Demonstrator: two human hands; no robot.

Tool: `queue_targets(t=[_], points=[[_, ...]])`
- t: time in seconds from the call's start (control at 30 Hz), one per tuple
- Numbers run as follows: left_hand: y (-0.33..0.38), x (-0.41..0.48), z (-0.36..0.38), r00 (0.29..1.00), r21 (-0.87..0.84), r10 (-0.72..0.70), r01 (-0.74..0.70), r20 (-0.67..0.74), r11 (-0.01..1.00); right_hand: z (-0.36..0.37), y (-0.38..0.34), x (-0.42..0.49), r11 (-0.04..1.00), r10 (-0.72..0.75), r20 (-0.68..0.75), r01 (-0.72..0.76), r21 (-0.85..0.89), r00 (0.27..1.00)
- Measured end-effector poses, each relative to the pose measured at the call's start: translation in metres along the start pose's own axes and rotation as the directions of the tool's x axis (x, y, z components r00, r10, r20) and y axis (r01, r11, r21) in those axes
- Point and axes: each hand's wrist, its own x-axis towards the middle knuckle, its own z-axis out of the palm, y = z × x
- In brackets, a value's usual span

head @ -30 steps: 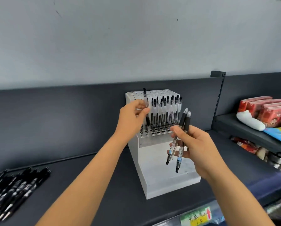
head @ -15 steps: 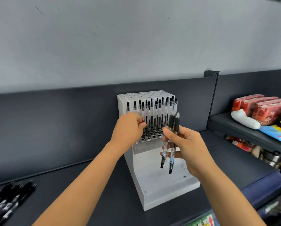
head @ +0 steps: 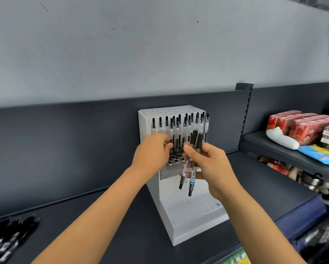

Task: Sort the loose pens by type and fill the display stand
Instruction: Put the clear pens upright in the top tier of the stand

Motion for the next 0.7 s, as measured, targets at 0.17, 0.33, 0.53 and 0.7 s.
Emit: queue_targets(t=[0.17, 0.33, 0.53, 0.7], points=[[0.004, -0.013, -0.019, 0.999, 0.125, 0.036, -0.033, -0.022, 0.992, -0.002, -0.005, -0.002, 0.997, 0.044, -0.009, -0.043, 0.064, 0.999], [0.023, -0.032, -0.041, 0.961, -0.314, 0.090, -0.003, 0.263, 0.949, 0.000, -0.013, -0.002, 0.985, 0.058, 0.048, -0.065, 0.158, 0.997], [0.010, -0.033, -0.053, 0.983, -0.482, 0.047, 0.046, 0.180, 0.875, 0.005, -0.020, -0.007, 0.969, 0.097, 0.109, -0.119, 0.216, 0.989], [-0.006, -0.027, -0.078, 0.985, -0.592, -0.064, 0.147, 0.160, 0.792, -0.004, -0.023, -0.005, 0.936, 0.138, -0.017, -0.125, 0.328, 0.990]])
